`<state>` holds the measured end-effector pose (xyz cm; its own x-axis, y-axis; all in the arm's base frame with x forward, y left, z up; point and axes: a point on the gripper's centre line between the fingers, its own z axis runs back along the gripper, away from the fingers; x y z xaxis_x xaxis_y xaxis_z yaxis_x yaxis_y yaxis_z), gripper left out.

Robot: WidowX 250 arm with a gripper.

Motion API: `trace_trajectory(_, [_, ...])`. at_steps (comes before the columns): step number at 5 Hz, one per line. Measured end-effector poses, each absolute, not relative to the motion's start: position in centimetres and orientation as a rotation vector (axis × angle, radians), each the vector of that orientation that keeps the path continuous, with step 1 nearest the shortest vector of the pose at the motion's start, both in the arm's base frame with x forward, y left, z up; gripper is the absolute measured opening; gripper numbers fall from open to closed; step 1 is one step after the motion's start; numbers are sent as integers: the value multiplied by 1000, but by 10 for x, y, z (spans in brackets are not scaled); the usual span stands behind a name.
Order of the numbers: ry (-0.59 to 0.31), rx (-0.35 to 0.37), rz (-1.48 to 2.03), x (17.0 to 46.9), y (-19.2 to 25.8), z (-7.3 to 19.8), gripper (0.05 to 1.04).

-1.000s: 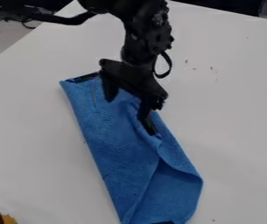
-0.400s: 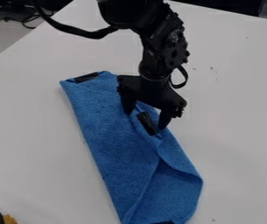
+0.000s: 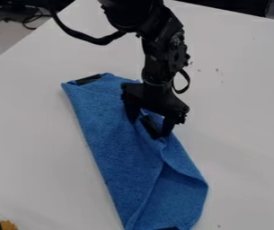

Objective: Unfold the cloth from left to right

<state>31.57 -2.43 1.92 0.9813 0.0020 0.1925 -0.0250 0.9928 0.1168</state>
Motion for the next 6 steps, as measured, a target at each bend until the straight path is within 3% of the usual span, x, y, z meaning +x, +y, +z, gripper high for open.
trace_trajectory(2, [-183,120,-3,319,-23,16,408])
trace_trajectory(3, [-171,138,3,319,-21,19,209])
trace_trajectory(5, [-176,194,9,327,-27,35,138])
trace_trajectory(6, [-252,197,43,349,-46,58,86])
